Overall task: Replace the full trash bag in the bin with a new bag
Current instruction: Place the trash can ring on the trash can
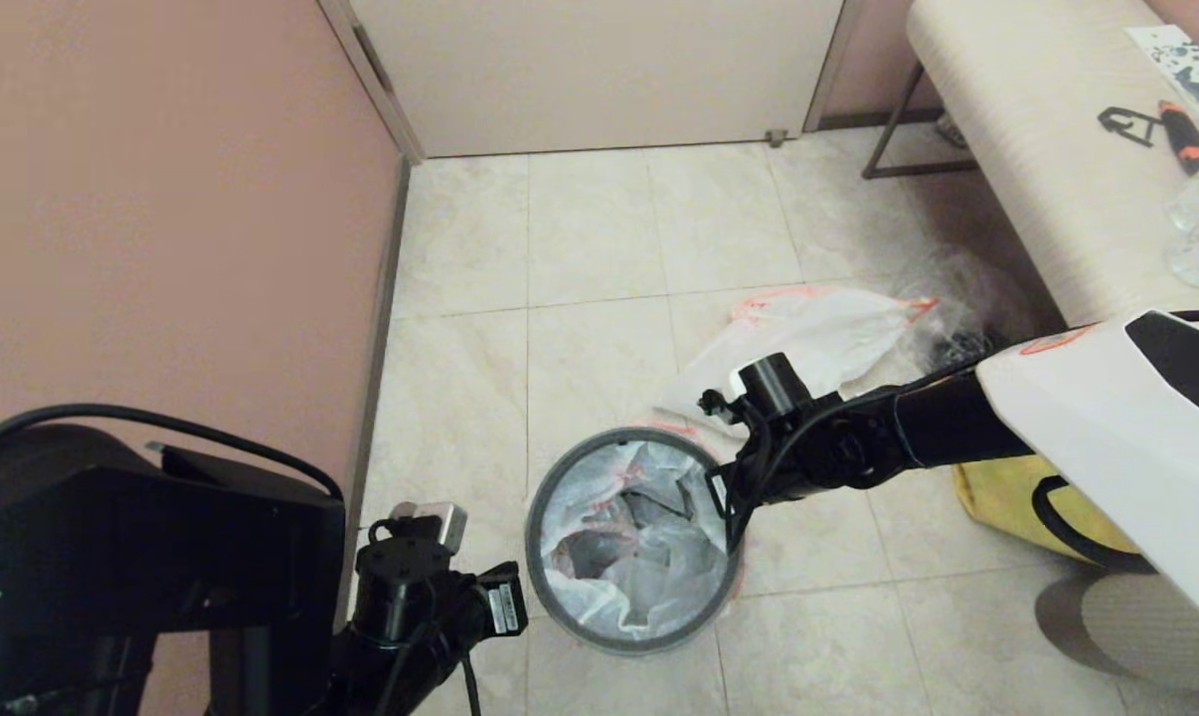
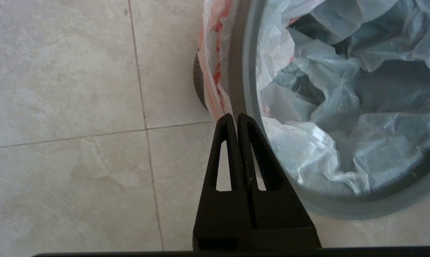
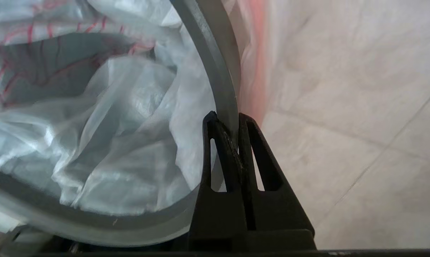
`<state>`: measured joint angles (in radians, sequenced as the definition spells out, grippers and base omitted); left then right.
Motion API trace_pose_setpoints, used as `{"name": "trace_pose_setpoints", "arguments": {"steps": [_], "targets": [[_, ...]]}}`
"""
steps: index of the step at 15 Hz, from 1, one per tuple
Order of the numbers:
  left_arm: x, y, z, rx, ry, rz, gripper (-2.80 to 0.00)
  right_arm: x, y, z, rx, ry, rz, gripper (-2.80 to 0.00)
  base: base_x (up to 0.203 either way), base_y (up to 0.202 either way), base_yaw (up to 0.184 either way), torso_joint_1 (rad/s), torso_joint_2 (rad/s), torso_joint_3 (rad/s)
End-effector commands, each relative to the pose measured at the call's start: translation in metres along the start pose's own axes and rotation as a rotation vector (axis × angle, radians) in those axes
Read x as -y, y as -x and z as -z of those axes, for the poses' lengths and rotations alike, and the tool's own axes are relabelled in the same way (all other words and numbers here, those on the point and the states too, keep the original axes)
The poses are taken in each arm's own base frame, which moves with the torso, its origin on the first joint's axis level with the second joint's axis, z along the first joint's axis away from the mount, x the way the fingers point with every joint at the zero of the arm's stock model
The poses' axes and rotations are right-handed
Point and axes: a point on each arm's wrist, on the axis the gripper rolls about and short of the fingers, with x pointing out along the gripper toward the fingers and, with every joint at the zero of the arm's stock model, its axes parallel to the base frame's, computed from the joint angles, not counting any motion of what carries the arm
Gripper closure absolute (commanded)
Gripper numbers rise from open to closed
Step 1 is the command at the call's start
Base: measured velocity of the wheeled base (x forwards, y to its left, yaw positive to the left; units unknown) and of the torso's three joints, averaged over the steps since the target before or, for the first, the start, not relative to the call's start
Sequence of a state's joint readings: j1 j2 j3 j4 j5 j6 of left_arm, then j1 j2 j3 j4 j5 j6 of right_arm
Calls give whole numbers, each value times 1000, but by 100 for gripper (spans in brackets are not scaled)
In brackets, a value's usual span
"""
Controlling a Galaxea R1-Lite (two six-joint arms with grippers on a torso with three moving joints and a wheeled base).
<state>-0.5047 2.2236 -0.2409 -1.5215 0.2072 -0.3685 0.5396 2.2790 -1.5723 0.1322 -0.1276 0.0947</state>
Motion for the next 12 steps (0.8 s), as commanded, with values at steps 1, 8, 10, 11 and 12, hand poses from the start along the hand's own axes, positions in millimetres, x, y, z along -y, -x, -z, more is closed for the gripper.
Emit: {"name": "trace_pose_setpoints", "arguments": {"steps": [1, 8, 10, 11, 12], "targets": [[0, -1, 1, 1, 3, -1, 0, -1, -11, 5, -16, 13, 4, 0, 0, 0, 0, 0, 0, 0], [0, -4, 3, -5, 1, -3, 0, -5, -15, 1, 4, 31, 5, 0, 0, 0, 0, 0, 0, 0], [-1, -4, 4, -8, -1, -4, 0, -9, -7, -1, 16, 36, 3, 0, 0, 0, 0, 0, 0, 0], [-1, -4, 4, -8, -1, -4, 0, -8, -10, 0, 11, 37, 6, 0, 0, 0, 0, 0, 0, 0], [0, -4, 4, -6, 0, -4, 0, -8, -19, 4, -6, 43, 10, 0, 0, 0, 0, 0, 0, 0]]}}
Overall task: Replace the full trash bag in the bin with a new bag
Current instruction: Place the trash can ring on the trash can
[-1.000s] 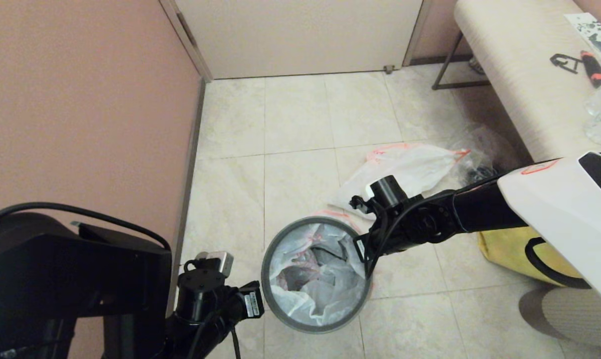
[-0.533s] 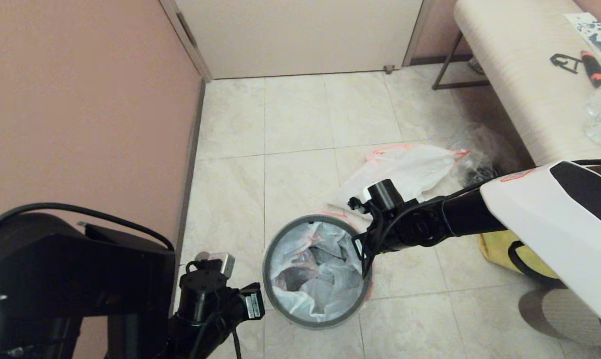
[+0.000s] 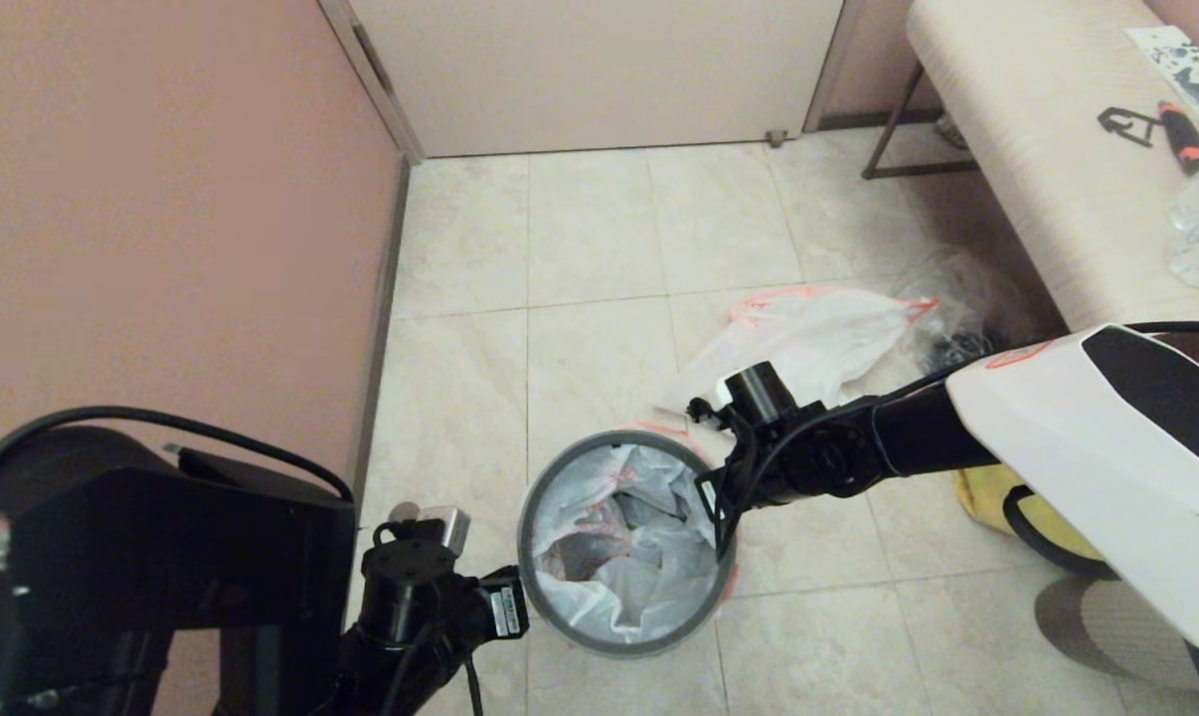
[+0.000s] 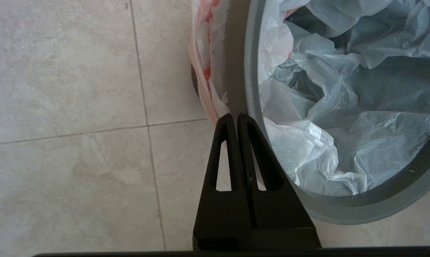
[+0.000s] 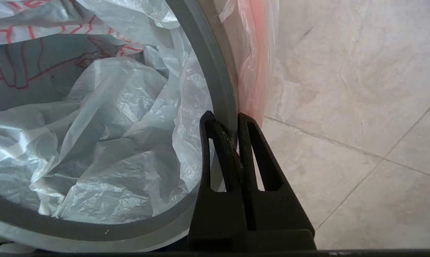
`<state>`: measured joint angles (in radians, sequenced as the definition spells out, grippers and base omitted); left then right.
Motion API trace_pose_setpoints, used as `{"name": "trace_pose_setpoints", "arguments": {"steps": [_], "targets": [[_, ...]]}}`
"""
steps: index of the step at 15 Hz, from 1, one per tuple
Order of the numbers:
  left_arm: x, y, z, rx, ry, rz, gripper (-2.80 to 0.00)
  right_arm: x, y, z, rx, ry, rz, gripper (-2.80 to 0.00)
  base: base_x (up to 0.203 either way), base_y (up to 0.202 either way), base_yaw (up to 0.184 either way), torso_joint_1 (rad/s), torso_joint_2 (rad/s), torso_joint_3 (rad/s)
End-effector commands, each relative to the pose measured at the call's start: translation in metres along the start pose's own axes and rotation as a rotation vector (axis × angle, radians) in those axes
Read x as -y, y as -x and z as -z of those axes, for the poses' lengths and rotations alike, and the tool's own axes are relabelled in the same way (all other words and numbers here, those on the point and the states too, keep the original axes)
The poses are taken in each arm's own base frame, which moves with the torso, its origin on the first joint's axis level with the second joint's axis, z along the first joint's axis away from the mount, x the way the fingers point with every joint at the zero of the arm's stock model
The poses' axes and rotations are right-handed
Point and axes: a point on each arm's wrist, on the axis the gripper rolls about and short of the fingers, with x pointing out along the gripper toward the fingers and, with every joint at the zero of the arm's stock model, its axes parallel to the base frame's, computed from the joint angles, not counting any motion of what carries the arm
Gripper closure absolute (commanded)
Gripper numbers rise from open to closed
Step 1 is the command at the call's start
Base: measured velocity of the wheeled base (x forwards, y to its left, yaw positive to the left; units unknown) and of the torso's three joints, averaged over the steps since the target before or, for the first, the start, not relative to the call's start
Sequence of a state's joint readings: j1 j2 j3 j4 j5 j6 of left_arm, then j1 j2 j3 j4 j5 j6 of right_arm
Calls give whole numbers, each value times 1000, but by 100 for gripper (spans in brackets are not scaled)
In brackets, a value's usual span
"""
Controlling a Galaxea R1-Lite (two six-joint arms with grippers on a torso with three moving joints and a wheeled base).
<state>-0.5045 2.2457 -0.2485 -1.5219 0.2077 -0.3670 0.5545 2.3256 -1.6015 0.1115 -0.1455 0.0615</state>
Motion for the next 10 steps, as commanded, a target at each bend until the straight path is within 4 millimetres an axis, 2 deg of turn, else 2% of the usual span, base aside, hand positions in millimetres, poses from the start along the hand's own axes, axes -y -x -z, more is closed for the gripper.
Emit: {"name": "trace_pose_setpoints", "arguments": {"steps": [1, 4, 5, 6, 8, 10], "targets": [[0, -1, 0, 6, 4, 2, 0, -1, -13, 8, -30, 10, 5, 0, 0, 0, 0, 0, 0, 0], [0, -3, 0, 7, 5, -1, 0, -3, -38, 19, -32, 34, 6, 0, 0, 0, 0, 0, 0, 0], [0, -2, 0, 7, 5, 0, 0, -4, -41, 19, -17, 44, 8, -251, 0, 0, 0, 0, 0, 0], [0, -2, 0, 8, 5, 1, 0, -4, -40, 17, -4, 42, 7, -280, 0, 0, 0, 0, 0, 0], [0, -2, 0, 8, 5, 1, 0, -6, -27, 9, 28, 34, -1, -280, 0, 0, 0, 0, 0, 0], [0, -1, -1, 11, 6, 0, 0, -7, -6, 1, 60, 27, -9, -280, 0, 0, 0, 0, 0, 0]]}}
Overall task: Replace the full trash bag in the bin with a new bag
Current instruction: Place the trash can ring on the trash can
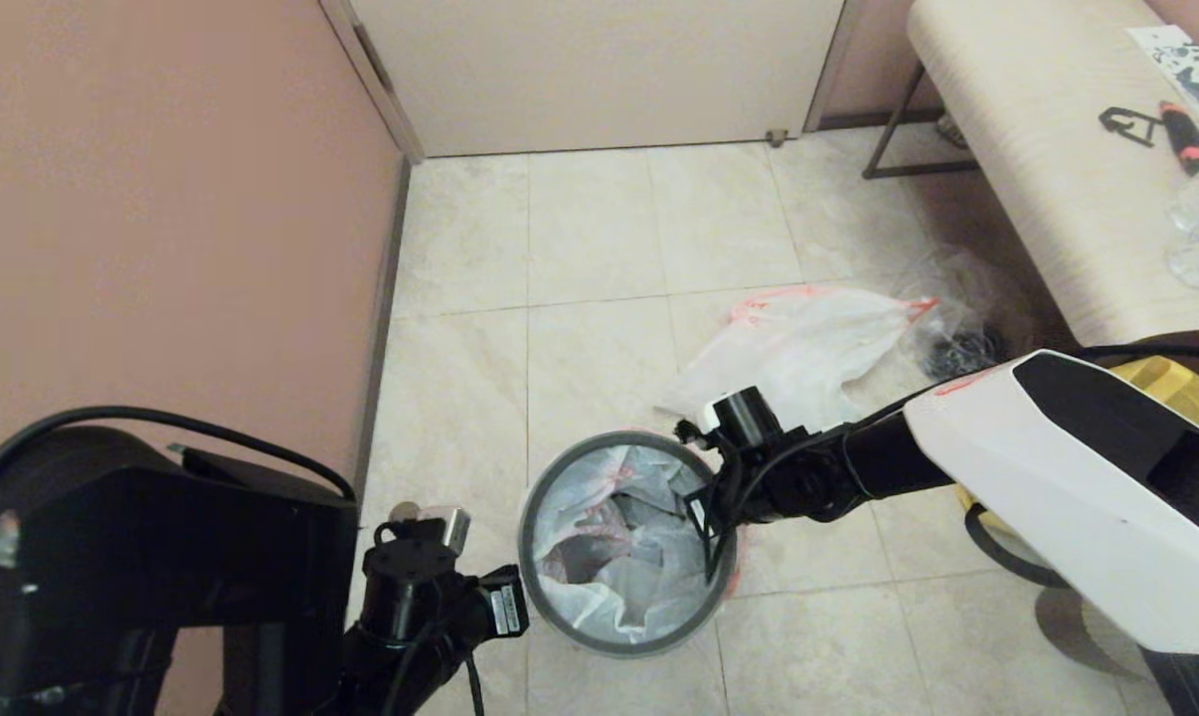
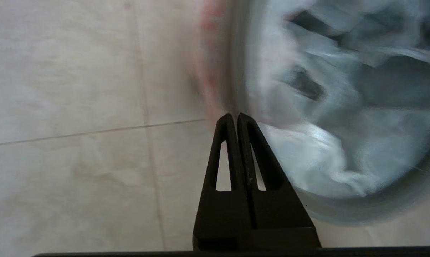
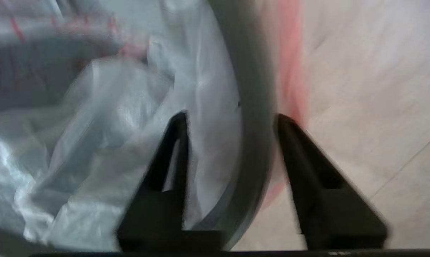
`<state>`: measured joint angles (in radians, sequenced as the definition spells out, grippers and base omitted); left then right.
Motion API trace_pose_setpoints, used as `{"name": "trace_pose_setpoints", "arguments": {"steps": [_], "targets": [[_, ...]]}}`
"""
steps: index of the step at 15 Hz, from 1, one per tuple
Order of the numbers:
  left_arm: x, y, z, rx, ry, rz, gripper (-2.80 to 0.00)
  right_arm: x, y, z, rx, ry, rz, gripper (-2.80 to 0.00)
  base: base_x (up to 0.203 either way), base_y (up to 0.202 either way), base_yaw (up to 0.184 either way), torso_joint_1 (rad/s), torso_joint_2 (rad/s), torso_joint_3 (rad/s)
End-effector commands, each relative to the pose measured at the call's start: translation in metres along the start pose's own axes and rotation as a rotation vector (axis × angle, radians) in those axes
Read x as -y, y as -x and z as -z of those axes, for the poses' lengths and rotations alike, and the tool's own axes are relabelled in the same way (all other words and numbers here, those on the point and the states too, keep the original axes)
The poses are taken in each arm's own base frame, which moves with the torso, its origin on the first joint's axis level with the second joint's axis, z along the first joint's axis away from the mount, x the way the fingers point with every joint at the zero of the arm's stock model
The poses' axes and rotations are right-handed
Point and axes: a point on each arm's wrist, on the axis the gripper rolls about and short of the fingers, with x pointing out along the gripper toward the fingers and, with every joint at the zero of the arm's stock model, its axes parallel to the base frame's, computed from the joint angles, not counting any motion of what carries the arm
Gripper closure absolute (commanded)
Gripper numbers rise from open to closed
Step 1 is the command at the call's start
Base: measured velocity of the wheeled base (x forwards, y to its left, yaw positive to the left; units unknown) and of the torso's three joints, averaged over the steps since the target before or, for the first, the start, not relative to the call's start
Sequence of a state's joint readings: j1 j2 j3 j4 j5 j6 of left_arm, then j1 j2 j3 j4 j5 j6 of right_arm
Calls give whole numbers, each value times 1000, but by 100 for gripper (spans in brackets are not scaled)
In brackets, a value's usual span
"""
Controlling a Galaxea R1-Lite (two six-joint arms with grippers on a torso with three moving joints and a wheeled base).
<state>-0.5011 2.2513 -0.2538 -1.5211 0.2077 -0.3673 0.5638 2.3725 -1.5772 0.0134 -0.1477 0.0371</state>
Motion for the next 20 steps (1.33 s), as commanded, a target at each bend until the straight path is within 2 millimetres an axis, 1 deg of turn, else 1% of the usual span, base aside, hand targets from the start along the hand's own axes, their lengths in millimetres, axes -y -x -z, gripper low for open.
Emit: {"name": "trace_pose_setpoints", "arguments": {"steps": [1, 4, 6, 7, 8, 9, 11, 13, 14, 17, 18, 20], "targets": [[1, 2, -2, 12, 6, 5, 0, -1, 26, -12, 47, -13, -9, -280, 0, 0, 0, 0, 0, 0], [3, 10, -11, 41, 15, 25, 0, -7, 69, -13, 71, -34, -61, -280, 0, 0, 0, 0, 0, 0], [4, 24, -20, 50, 20, 93, 0, -8, 95, -6, 62, -87, -177, -280, 0, 0, 0, 0, 0, 0], [4, 30, -25, 51, 25, 141, 0, -5, 101, -2, 41, -133, -259, -280, 0, 0, 0, 0, 0, 0], [4, 34, -27, 39, 25, 197, 0, 2, 104, 1, 24, -176, -327, -280, 0, 0, 0, 0, 0, 0], [3, 35, -27, 23, 25, 235, 0, 10, 100, 6, 20, -209, -383, 0, 0, 0, 0, 0, 0, 0], [6, 22, -35, 50, 32, 283, 0, 28, 79, 10, 64, -262, -421, 0, 0, 0, 0, 0, 0, 0], [9, 6, -32, 20, 28, 352, 0, 38, 62, 18, 28, -292, -483, 0, 0, 0, 0, 0, 0, 0], [7, -4, -32, 14, 31, 376, 0, 43, 54, 21, 15, -289, -507, 0, 0, 0, 0, 0, 0, 0], [-4, -36, -36, 24, 43, 431, 0, 53, 24, 30, 27, -261, -517, 0, 0, 0, 0, 0, 0, 0], [-8, -43, -37, 27, 46, 438, 0, 58, 19, 31, 52, -259, -539, 0, 0, 0, 0, 0, 0, 0], [-21, -53, -38, 30, 56, 432, 0, 67, 15, 31, 70, -264, -585, 0, 0, 0, 0, 0, 0, 0]]}}
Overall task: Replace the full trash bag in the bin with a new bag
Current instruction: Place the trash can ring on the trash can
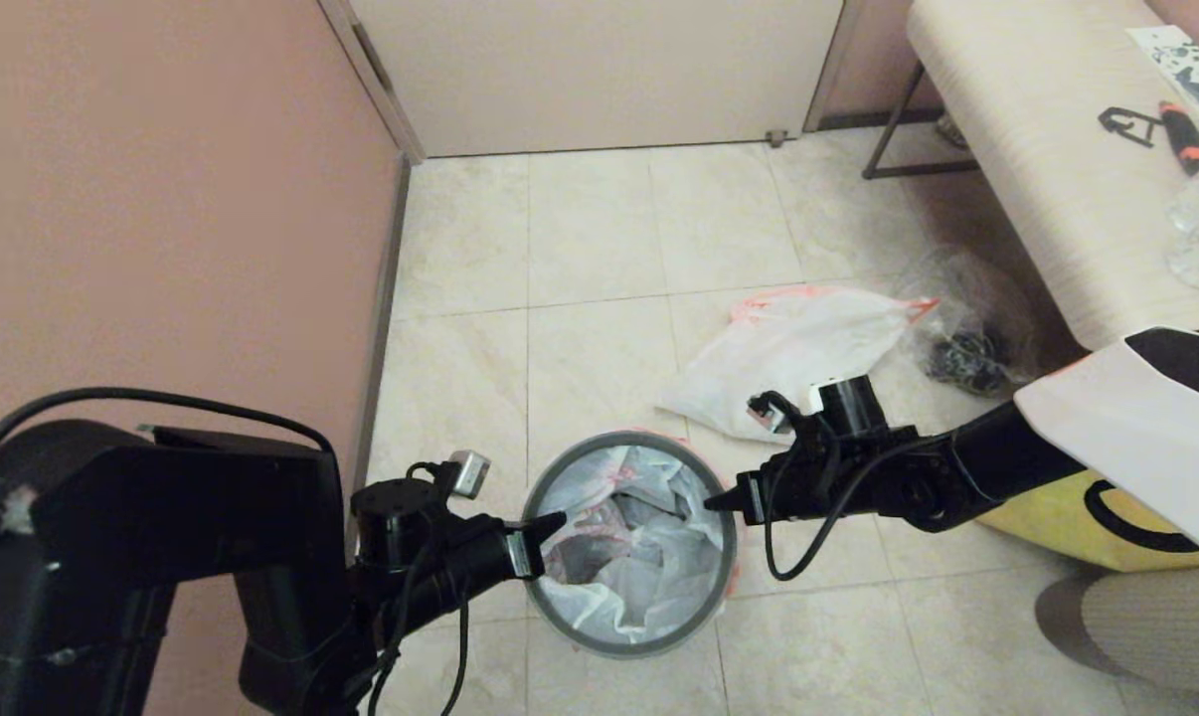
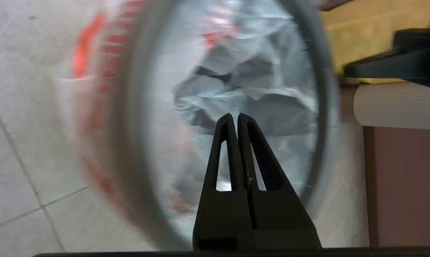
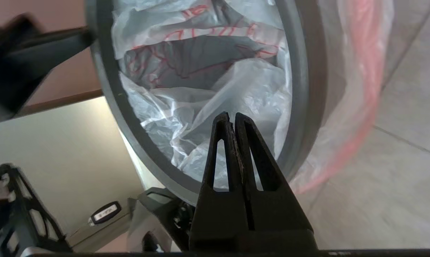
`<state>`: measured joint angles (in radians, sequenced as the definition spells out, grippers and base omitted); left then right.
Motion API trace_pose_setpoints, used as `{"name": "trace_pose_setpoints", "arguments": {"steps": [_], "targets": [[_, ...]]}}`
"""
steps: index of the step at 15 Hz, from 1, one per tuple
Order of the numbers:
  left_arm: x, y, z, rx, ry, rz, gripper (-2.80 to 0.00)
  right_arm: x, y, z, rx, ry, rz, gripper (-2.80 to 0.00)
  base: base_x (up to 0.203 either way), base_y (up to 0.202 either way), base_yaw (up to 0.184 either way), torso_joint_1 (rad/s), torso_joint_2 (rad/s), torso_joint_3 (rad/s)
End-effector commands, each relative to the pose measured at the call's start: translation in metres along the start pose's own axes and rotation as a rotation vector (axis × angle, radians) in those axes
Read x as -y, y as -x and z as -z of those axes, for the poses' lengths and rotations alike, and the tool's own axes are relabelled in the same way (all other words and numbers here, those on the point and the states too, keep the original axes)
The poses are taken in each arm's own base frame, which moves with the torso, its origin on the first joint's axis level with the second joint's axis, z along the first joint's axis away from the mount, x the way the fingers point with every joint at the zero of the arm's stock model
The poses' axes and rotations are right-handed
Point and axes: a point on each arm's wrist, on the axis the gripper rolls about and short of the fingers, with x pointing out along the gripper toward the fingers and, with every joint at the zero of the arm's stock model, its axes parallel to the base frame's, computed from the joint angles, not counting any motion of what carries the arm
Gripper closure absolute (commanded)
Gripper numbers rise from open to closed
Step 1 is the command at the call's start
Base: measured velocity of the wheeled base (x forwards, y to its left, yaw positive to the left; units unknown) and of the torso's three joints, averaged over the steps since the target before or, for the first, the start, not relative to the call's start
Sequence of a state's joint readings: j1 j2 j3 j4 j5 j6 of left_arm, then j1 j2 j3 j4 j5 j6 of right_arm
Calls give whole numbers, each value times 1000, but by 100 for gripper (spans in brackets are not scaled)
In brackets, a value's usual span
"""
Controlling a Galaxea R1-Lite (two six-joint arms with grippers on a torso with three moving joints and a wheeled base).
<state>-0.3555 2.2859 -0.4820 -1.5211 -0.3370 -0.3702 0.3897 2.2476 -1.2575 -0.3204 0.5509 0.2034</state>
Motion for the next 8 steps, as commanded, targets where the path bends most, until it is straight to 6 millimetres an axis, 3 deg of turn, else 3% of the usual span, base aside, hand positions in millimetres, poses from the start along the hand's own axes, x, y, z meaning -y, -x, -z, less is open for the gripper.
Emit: {"name": "trace_pose_setpoints", "arguments": {"steps": [1, 8], "targets": [[-20, -5, 4, 1, 18, -29, 0, 13, -7, 6, -13, -20, 1, 0, 0, 0, 0, 0, 0, 0], [-35, -17, 18, -28, -36, -53, 0, 58, -39, 29, -47, -15, 35, 0, 0, 0, 0, 0, 0, 0]]}}
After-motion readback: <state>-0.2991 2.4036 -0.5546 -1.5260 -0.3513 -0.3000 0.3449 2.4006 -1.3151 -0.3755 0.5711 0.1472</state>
